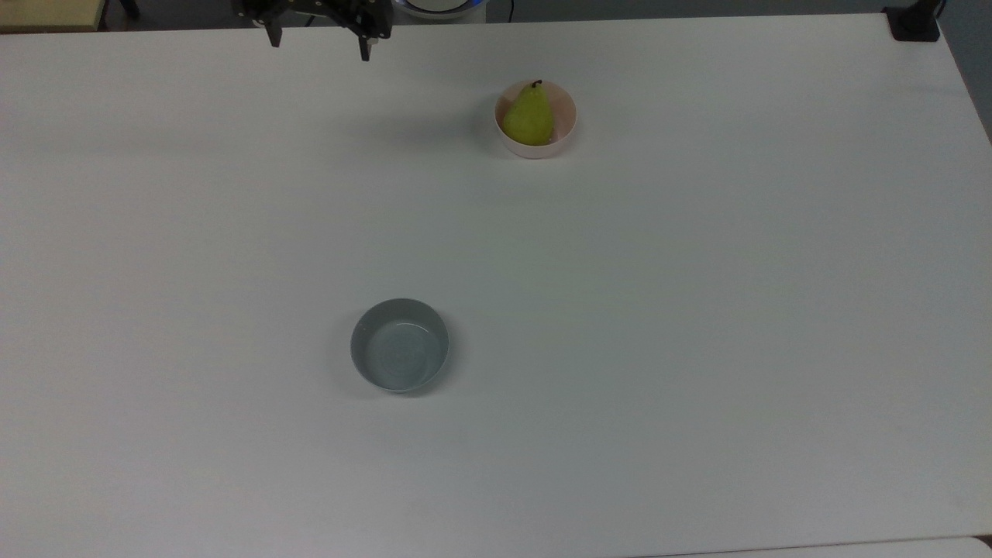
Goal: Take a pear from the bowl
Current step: 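Move the open gripper over the pink bowl holding the pear, then lower the gripper onto the pear and close around it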
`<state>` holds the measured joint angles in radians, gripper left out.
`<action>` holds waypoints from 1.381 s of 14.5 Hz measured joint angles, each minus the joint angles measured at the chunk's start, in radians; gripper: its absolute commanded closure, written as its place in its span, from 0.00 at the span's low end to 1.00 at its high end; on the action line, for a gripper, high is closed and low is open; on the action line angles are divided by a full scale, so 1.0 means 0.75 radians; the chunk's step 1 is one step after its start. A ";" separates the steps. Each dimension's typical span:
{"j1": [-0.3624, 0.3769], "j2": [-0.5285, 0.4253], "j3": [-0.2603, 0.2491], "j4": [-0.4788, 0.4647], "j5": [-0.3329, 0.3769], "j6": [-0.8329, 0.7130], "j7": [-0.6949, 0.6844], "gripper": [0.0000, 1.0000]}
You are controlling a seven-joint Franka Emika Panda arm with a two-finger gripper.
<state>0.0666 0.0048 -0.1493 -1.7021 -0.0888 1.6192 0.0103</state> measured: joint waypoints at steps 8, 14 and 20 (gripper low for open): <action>0.420 0.000 -0.026 0.000 0.086 -0.068 0.022 0.00; 0.516 0.005 0.038 -0.042 0.099 -0.072 0.021 0.00; 0.516 0.026 0.117 -0.285 0.093 0.028 0.019 0.00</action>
<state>0.4534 0.0245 -0.0613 -1.9156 -0.0188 1.6405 0.0242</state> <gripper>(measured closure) 0.000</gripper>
